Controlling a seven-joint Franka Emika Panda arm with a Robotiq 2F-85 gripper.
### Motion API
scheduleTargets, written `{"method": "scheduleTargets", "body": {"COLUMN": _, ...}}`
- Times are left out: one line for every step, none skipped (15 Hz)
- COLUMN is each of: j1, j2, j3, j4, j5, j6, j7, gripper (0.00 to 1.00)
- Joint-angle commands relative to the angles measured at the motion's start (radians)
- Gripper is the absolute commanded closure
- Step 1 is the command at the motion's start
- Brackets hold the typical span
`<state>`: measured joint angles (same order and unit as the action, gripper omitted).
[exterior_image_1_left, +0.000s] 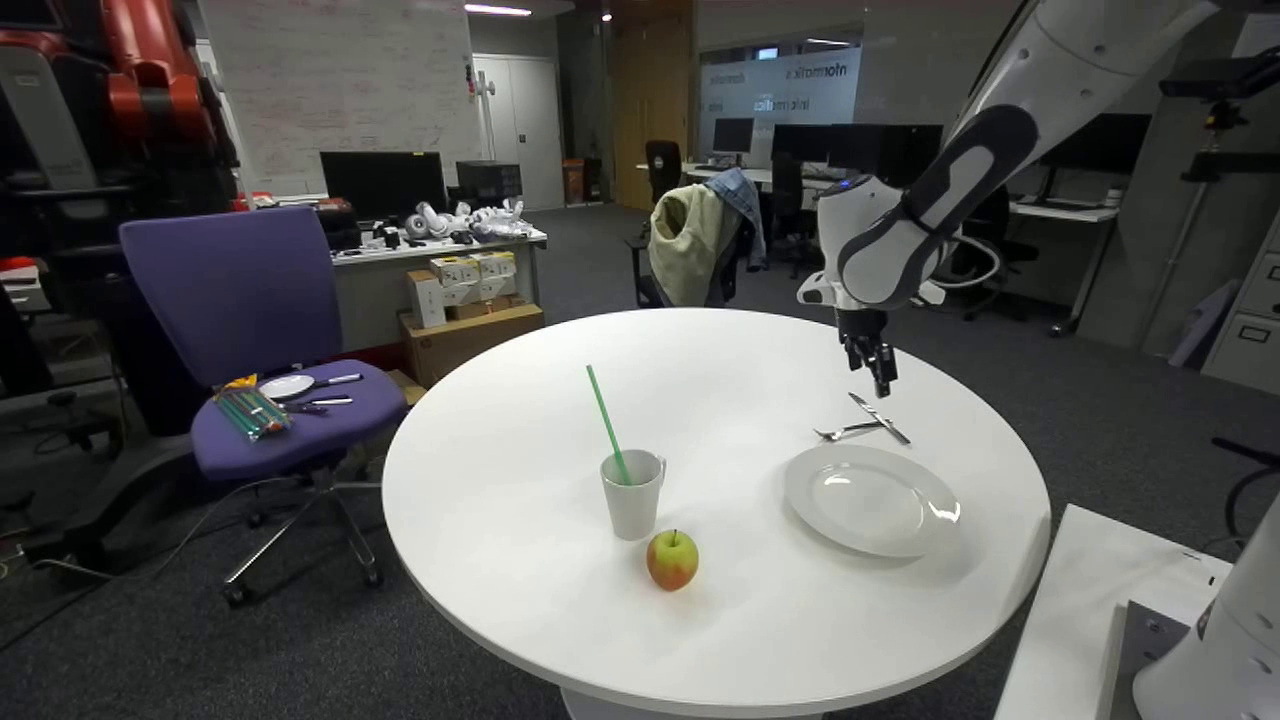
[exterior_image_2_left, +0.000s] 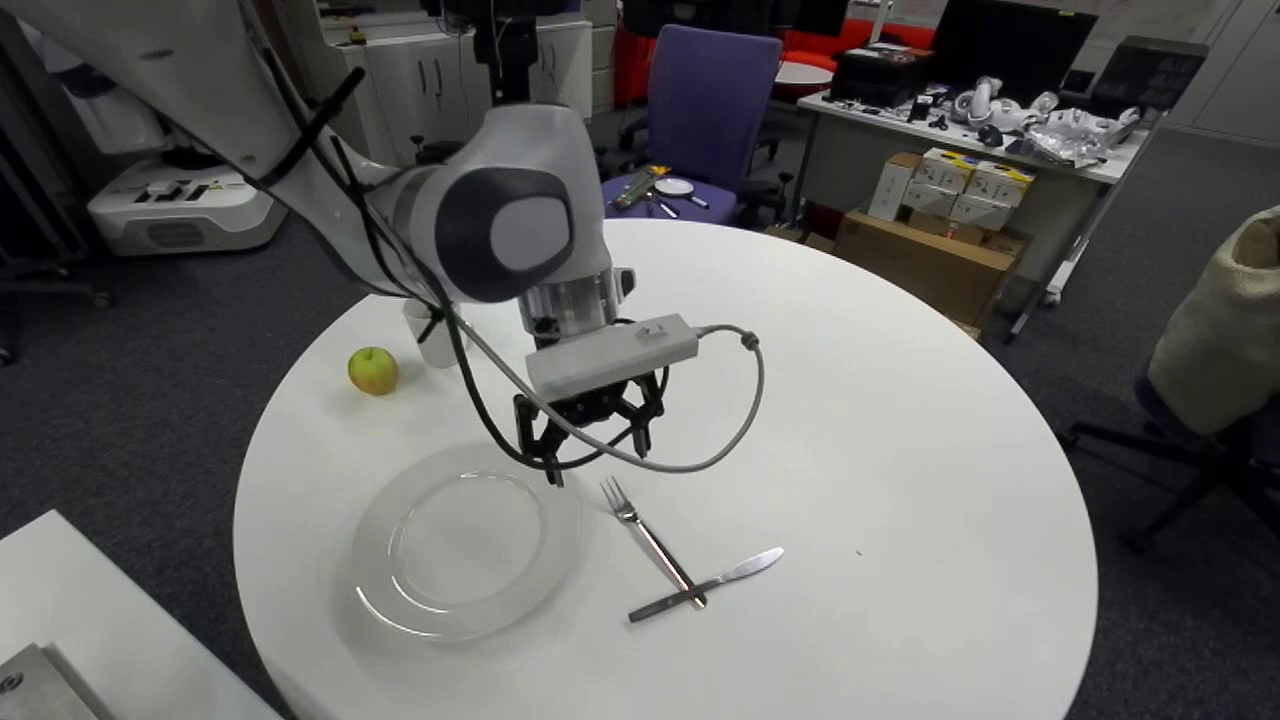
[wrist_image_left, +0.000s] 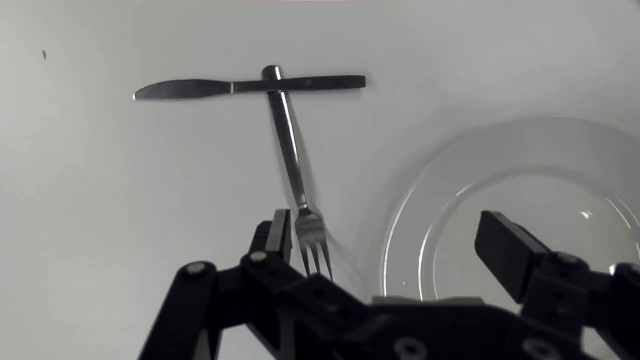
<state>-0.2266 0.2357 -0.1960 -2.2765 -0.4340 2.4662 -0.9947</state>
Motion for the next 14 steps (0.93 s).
{"method": "scheduleTargets", "body": {"j1": -0.135, "j2": 0.075, "j3": 0.078, "j4": 0.037, "j5": 0.128, "j6": 0.115, "j7": -0.265, "gripper": 0.0}}
{"method": "scheduleTargets", "body": {"j1": -0.214, "j2": 0.094, "j3": 0.156, "j4": 0.052, "j5": 0.189, "j6": 0.103, "j7": -0.344, "gripper": 0.0}}
{"method": "scheduleTargets", "body": {"j1": -0.265, "j2": 0.113, "j3": 0.202, "j4": 0.078, "j5": 0.251, "j6": 0.069, "j7": -0.422, "gripper": 0.0}}
{"method": "scheduleTargets", "body": {"j1": -0.266, "j2": 0.127, "j3": 0.192, "j4": 0.109, "j5": 0.329, "j6": 0.01, "j7": -0.501, "gripper": 0.0}}
{"method": "scheduleTargets", "body": {"j1": -0.174, "j2": 0.104, "j3": 0.113, "j4": 0.048, "j5": 0.263, "j6": 0.075, "j7": -0.395, "gripper": 0.0}}
{"method": "scheduleTargets", "body": {"j1": -0.195, "j2": 0.119, "j3": 0.126, "j4": 0.069, "j5": 0.309, "j6": 0.054, "j7": -0.454, "gripper": 0.0}}
{"method": "scheduleTargets", "body": {"j1": -0.204, "j2": 0.128, "j3": 0.131, "j4": 0.083, "j5": 0.327, "j6": 0.043, "j7": -0.478, "gripper": 0.0}}
{"method": "scheduleTargets", "body": {"j1": -0.207, "j2": 0.132, "j3": 0.132, "j4": 0.091, "j5": 0.33, "j6": 0.04, "j7": -0.485, "gripper": 0.0}}
{"method": "scheduleTargets", "body": {"j1": -0.207, "j2": 0.135, "j3": 0.132, "j4": 0.095, "j5": 0.33, "j6": 0.039, "j7": -0.485, "gripper": 0.0}}
{"method": "scheduleTargets", "body": {"j1": -0.207, "j2": 0.135, "j3": 0.134, "j4": 0.096, "j5": 0.331, "j6": 0.039, "j7": -0.486, "gripper": 0.0}}
{"method": "scheduleTargets", "body": {"j1": -0.201, "j2": 0.137, "j3": 0.129, "j4": 0.098, "j5": 0.326, "j6": 0.041, "j7": -0.486, "gripper": 0.0}}
{"method": "scheduleTargets", "body": {"j1": -0.191, "j2": 0.146, "j3": 0.12, "j4": 0.109, "j5": 0.333, "j6": 0.046, "j7": -0.466, "gripper": 0.0}}
{"method": "scheduleTargets", "body": {"j1": -0.189, "j2": 0.152, "j3": 0.118, "j4": 0.12, "j5": 0.345, "j6": 0.036, "j7": -0.465, "gripper": 0.0}}
{"method": "scheduleTargets", "body": {"j1": -0.191, "j2": 0.162, "j3": 0.119, "j4": 0.138, "j5": 0.366, "j6": 0.016, "j7": -0.469, "gripper": 0.0}}
